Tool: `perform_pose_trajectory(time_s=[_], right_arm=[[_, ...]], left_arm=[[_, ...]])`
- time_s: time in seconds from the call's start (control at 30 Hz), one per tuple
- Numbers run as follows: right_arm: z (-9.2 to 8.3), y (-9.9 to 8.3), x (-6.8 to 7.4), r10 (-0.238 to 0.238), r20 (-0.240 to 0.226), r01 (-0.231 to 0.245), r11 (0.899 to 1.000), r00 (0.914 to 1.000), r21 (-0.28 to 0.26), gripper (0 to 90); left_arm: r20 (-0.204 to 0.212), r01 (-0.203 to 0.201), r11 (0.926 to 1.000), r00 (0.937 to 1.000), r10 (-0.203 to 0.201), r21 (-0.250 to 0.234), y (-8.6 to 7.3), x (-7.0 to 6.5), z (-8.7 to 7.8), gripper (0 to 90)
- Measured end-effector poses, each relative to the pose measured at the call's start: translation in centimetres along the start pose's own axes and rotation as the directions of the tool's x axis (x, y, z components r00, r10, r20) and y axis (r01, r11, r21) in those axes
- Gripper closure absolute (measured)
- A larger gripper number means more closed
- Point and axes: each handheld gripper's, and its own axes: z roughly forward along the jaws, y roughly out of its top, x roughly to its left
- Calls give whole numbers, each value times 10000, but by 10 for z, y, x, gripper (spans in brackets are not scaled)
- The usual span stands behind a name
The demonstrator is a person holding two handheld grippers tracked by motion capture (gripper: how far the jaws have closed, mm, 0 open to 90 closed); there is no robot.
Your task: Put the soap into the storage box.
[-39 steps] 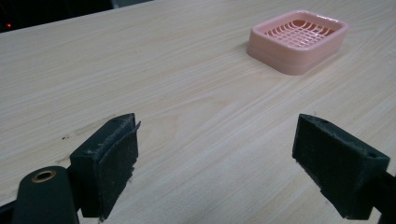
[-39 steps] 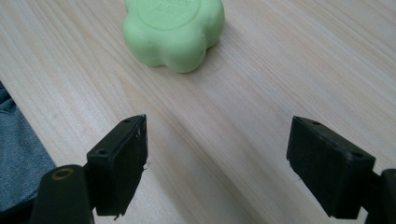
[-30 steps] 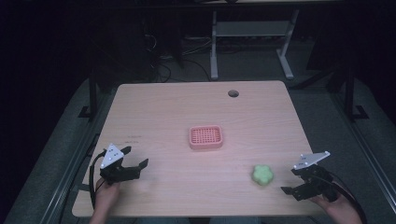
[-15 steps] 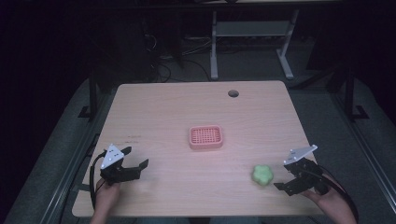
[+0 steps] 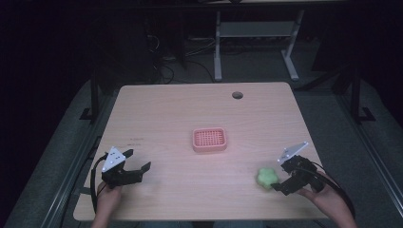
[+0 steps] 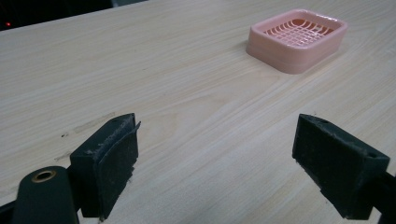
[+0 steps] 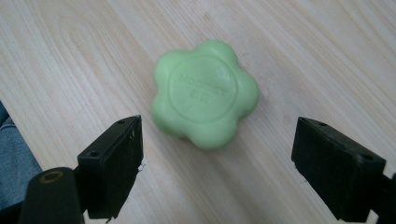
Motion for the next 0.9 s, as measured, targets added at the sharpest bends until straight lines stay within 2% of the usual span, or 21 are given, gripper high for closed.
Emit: perform_pose_trajectory(time_s=[0.1,0.3,0.6,0.9], right_arm=[[4,6,2,-73,-53,73,9999,10000,76,157],[13,14,5,-103,140,98,9993,9998,355,147],[24,25,7,-153,-7,153,9977,9999,665,147],[34,28,7,-170,-49,174,9940,9998,1078,148]], left_arm=[[-2,28,10000,10000,-28,-3,0,0,-1,141],[8,59,10000,10000,-59,-37,0,0,0,140],[18,34,10000,10000,-33,-39,0,1,-1,140],[25,57,10000,10000,-57,-37,0,1,-1,141]])
